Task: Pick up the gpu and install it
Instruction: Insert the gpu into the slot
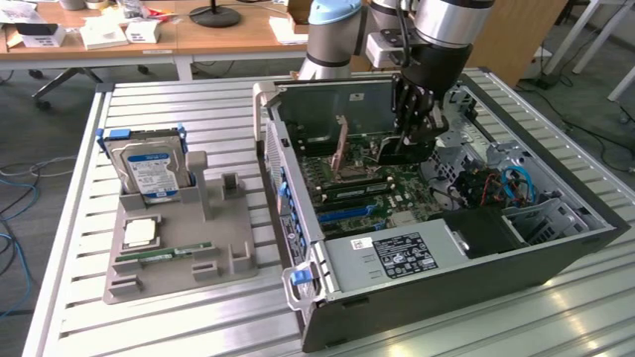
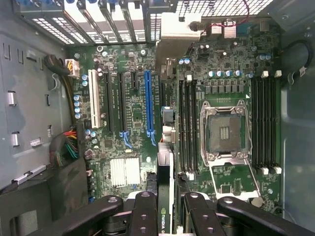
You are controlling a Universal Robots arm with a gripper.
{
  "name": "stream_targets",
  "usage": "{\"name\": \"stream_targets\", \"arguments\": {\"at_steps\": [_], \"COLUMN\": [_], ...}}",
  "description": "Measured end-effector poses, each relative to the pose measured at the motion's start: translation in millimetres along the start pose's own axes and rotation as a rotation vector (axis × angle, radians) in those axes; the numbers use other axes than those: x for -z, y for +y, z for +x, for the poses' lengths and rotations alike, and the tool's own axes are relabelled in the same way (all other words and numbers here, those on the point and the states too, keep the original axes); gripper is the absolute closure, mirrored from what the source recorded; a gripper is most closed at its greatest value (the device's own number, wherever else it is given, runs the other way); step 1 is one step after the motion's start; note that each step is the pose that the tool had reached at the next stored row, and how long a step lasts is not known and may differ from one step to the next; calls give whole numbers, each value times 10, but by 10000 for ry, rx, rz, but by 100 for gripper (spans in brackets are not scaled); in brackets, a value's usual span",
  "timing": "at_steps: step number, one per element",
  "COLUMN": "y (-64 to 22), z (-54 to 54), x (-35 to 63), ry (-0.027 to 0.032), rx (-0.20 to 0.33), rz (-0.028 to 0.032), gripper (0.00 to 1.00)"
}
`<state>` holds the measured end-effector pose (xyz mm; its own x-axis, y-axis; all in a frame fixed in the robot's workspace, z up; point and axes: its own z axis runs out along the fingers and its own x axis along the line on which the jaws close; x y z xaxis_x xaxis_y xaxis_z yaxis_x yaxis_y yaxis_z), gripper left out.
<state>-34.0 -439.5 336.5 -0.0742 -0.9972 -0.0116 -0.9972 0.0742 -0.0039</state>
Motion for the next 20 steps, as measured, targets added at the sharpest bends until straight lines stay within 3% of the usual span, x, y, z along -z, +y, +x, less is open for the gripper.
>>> {"name": "stream_targets", "arguments": {"at_steps": [20], "y": [2], "z": [78], "x": [-14], "ry": [0], "rx": [107], "rz": [-2], "gripper": [74]}}
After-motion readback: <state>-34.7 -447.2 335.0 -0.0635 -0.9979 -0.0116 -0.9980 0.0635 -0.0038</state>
